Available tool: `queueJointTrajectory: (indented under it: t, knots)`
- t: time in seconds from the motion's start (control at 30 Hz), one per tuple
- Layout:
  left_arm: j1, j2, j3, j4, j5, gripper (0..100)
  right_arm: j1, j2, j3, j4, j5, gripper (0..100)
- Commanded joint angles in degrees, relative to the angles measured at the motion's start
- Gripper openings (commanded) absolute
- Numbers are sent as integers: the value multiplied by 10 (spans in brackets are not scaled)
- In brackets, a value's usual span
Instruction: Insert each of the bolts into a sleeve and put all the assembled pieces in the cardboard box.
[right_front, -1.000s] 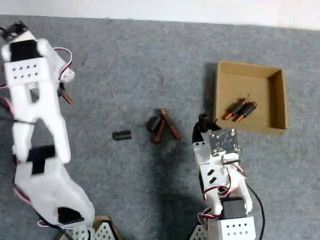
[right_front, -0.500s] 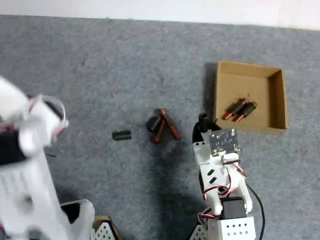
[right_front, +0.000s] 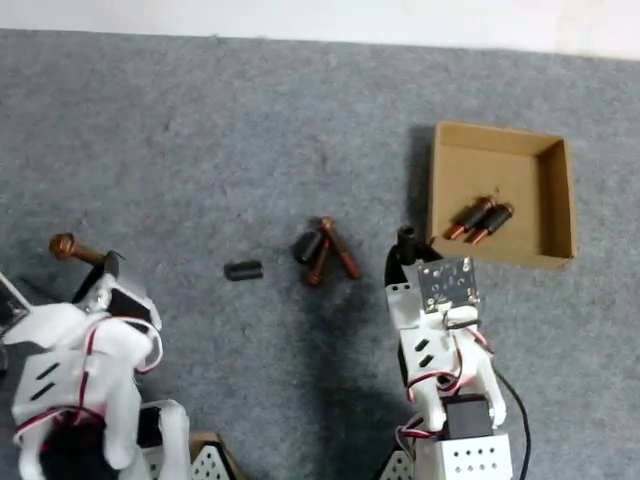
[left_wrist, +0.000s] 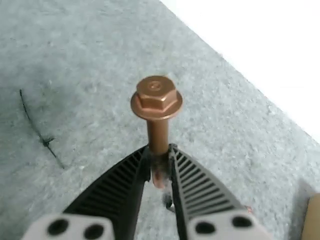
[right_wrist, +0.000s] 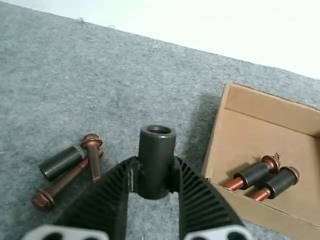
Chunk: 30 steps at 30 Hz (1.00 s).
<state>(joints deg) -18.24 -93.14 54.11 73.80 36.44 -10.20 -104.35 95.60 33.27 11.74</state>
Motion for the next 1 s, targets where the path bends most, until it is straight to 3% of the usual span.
queueJointTrajectory:
  t: [0.0, 0.2, 0.4, 0.67, 0.97]
  knots:
    - [39, -73, 79, -74, -4, 4, 2, -9, 29, -19, 6, 5]
    - [119, -121, 187, -198, -1, 5, 2, -9, 29, -19, 7, 5]
    - [210, -121, 316, -375, -1, 5, 2, -9, 29, -19, 8, 5]
    - [214, -121, 424, -435, 0, 5, 2, -9, 29, -19, 8, 5]
    - [217, -121, 429, -447, 0, 5, -40, -9, 29, -16, 8, 5]
